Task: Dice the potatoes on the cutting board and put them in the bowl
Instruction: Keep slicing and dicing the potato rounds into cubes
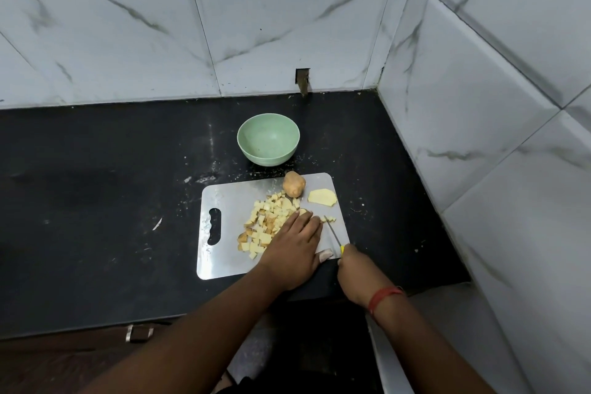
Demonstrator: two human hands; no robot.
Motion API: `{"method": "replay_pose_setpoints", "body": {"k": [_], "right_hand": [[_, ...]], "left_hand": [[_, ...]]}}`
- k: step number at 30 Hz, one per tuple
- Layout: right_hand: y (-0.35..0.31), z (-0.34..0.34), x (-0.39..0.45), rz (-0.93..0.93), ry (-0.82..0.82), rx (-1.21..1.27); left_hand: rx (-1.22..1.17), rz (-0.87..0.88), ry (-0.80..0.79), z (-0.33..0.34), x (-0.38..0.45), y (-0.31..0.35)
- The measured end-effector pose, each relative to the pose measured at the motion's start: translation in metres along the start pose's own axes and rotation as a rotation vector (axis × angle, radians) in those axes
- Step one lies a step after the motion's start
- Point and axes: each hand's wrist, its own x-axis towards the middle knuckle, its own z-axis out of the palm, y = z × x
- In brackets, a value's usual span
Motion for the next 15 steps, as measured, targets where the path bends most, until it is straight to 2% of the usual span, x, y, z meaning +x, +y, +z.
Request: {"method": "replay_pose_setpoints", "body": {"k": [9, 15], "right_hand": [[0.005, 0.001, -0.004, 0.011, -0.071, -0.027], [0.006, -0.008, -0.008, 0.001, -0.019, 0.035]], "left_hand": [[-0.031, -0.014, 0.035, -0.002, 0.004, -0.002], [0.003, 0.001, 0.041, 0.0, 0.004, -0.006]]}}
